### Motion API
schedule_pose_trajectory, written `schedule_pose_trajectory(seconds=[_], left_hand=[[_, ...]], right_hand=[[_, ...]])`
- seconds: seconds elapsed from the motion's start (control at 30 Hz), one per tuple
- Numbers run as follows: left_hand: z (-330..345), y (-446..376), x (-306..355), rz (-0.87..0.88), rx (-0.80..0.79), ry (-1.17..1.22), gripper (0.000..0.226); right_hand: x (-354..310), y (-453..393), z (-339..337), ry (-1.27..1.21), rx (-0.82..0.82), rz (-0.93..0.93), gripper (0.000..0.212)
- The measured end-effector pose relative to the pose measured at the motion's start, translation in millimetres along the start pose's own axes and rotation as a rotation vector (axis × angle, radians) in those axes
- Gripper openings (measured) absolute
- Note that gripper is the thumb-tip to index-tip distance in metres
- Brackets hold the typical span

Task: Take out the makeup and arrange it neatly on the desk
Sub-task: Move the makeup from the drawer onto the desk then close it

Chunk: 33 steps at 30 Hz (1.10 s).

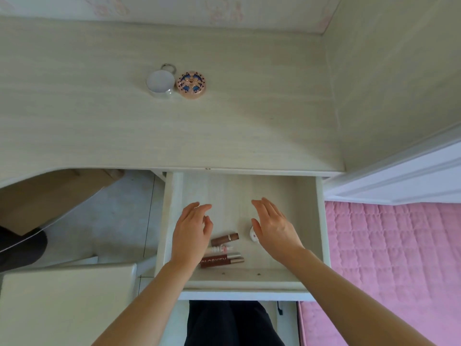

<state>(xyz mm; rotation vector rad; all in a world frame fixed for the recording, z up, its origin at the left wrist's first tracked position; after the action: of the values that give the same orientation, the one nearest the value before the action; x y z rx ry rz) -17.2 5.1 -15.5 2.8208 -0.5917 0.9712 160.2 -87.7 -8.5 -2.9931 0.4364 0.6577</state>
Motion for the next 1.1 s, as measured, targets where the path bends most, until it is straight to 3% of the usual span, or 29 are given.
schedule_pose_trajectory(seconds=[0.13, 0.5, 0.9, 1.1], left_hand=[[29.4, 0.7, -25.9, -0.276, -0.074, 0.020, 0.030], [78.7, -8.4, -74.8, -0.468, -0.225, -0.256, 0.064], [85.1, -11.3, -80.1, -0.449, -0.145, -0.311, 0.056], [85.6, -8.4, -75.5, -0.437, -0.113, -0.170, 0.053]], right_hand=[[26.0, 13.9, 26.8, 0.002, -0.085, 0.104, 0.042], [66.8, 21.7, 86.3, 0.032, -0.275, 0.450, 0.052], [61.7, 28.4, 104.2, -0.004, -0.296, 0.556, 0.051], [56.2, 31.6, 106.2, -0.032, -0.272, 0.512, 0.050]])
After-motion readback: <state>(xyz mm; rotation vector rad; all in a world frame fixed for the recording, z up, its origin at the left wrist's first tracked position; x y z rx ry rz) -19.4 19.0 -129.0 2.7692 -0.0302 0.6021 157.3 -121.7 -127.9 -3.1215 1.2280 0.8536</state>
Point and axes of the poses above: each hand's wrist, its own y-axis away from the middle knuckle, its own z-axis out of the palm, x = y × z, the point moved 4 cm from there along -y, towards the middle knuckle, and after that the axes turned 8 degrees about x, right-handed, at the moved point
